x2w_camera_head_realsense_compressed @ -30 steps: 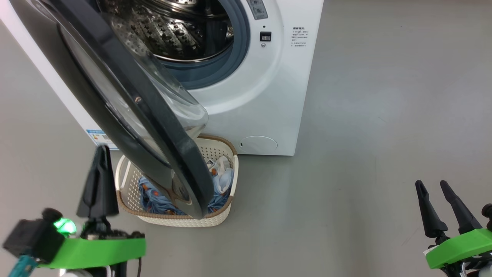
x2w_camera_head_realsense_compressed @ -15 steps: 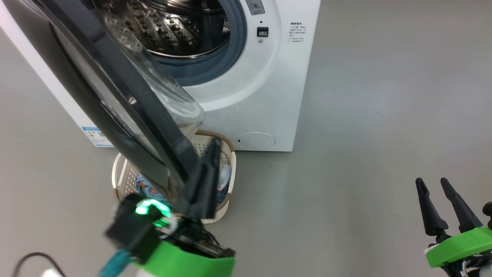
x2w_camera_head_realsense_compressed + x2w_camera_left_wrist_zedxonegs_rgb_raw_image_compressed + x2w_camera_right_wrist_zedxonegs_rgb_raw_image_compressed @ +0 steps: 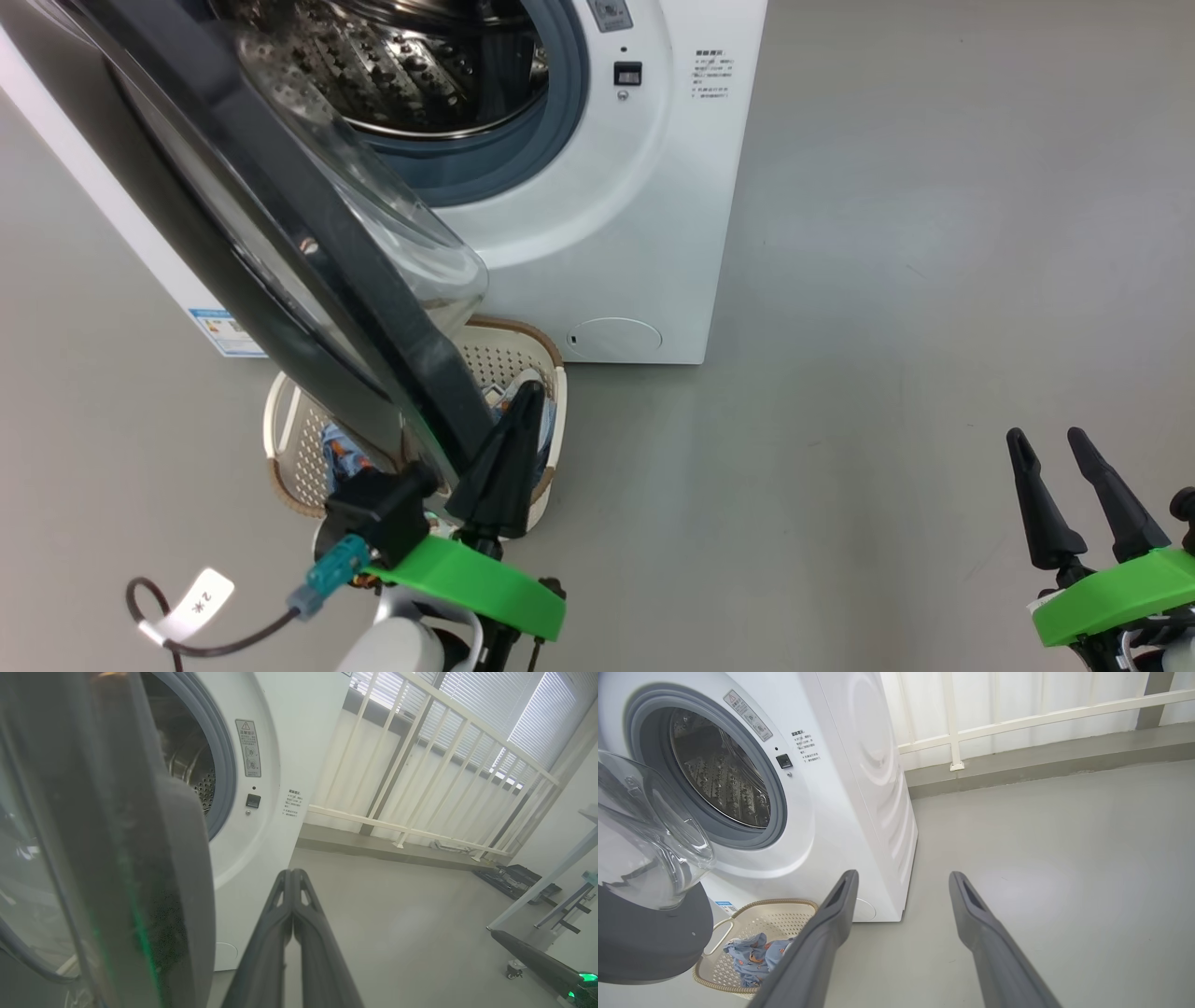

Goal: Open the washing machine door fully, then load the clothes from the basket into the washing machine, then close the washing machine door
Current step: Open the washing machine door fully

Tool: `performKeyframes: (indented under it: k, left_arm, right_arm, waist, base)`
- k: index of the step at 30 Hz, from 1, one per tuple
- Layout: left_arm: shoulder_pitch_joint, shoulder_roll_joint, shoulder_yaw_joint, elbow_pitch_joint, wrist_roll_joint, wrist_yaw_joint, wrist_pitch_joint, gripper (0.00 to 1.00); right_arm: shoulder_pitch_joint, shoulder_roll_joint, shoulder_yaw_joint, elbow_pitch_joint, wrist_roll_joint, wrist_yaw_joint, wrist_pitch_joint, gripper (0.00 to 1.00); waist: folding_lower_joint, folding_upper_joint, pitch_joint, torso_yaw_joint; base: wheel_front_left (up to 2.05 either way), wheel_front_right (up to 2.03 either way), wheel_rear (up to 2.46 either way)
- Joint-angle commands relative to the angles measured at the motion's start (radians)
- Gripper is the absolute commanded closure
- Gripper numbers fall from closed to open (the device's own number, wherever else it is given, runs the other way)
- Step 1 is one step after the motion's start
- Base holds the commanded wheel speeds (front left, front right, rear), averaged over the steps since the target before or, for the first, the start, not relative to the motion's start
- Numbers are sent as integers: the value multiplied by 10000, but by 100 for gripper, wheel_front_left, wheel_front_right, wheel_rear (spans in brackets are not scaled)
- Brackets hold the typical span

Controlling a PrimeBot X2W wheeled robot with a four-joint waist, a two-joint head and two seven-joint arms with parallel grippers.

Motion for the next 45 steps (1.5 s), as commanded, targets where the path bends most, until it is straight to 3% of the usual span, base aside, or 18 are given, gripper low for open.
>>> performKeyframes:
  k: [1, 16, 45]
  left_arm:
    - [-492, 85, 405, 3, -130, 16, -55, 100]
    - [-729, 85, 601, 1233, -685, -108, -55, 100]
    - [-36, 85, 1405, 1082, -422, -233, -55, 100]
  right_arm:
    - [-136, -195, 148, -272, -125, 16, -122, 0]
    - [5, -173, 122, -362, -135, 16, -122, 0]
    - [32, -208, 48, -546, -147, 16, -122, 0]
  waist:
    - [0, 0, -24, -9]
    - [0, 0, -192, 44]
    - [0, 0, -194, 863]
  base:
    - [0, 0, 0]
    - [0, 0, 0]
    - [0, 0, 0]
